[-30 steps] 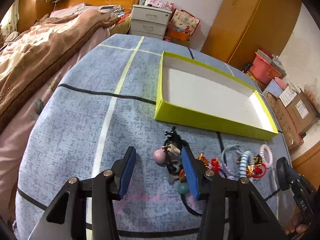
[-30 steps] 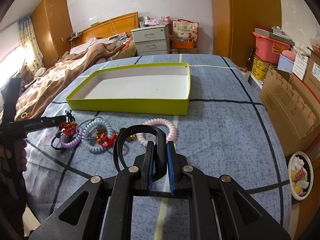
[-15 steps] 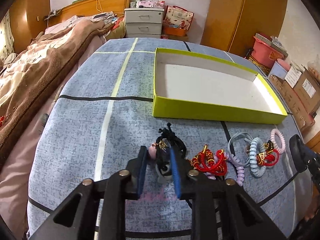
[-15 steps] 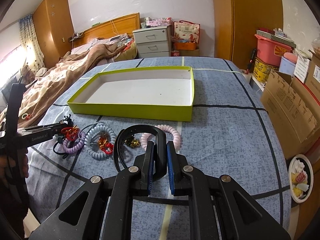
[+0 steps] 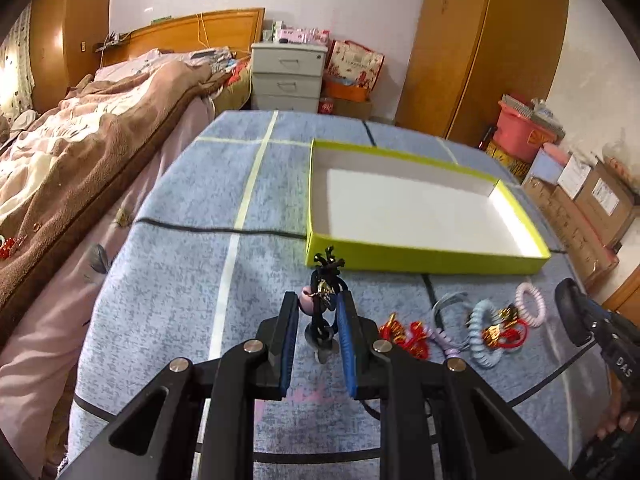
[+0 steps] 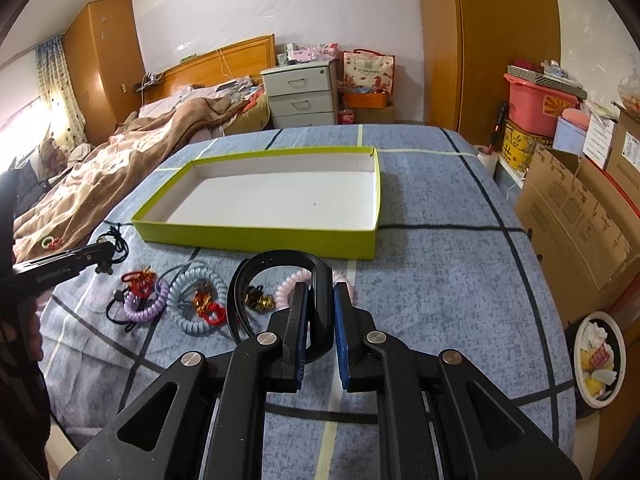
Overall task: Organize jewelry
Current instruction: 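Grasp the black hair tie with pink bead with the left gripper while the right holds the bracelet, then carry both held items over the lime-green box with both grippers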
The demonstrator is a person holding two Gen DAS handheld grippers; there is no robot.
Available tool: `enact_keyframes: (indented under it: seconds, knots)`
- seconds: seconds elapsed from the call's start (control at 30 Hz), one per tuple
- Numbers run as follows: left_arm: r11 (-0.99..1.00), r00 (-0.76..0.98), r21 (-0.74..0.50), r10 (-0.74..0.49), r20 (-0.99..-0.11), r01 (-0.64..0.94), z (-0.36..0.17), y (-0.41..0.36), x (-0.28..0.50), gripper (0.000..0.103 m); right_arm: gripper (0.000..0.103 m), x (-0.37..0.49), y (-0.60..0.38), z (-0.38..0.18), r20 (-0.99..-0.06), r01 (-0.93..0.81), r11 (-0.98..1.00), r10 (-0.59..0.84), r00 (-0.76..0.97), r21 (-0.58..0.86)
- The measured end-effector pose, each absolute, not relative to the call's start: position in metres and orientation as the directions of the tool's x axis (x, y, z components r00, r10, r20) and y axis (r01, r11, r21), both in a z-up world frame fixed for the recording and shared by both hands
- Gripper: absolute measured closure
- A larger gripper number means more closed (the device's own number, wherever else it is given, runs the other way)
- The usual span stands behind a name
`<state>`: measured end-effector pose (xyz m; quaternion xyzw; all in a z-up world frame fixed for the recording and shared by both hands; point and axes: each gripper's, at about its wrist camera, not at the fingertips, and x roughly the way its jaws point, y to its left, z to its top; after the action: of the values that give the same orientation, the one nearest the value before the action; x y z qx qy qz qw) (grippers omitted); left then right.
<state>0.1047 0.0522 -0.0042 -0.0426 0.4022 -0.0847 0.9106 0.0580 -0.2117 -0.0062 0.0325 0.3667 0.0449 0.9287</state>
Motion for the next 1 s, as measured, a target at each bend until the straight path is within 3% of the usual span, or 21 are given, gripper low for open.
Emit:
enact_keyframes:
  seconds: [0.47,1.0]
  knots:
    - [0.968,0.700,-0.186,-0.252,-0.668,0.171,0.031,0.044,0.143,0.082,0.090,0.106,-0.211,0.024,-0.648,-0.081,0.996,0.092,0.756,0.046]
    - [0.959,0.646,-0.188,-0.281,-0.710,0.211,0.014,0.014,0.214,0.082,0.090,0.192,-0.219,0.003,-0.709,-0.053,0.999,0.028,0.705,-0.013]
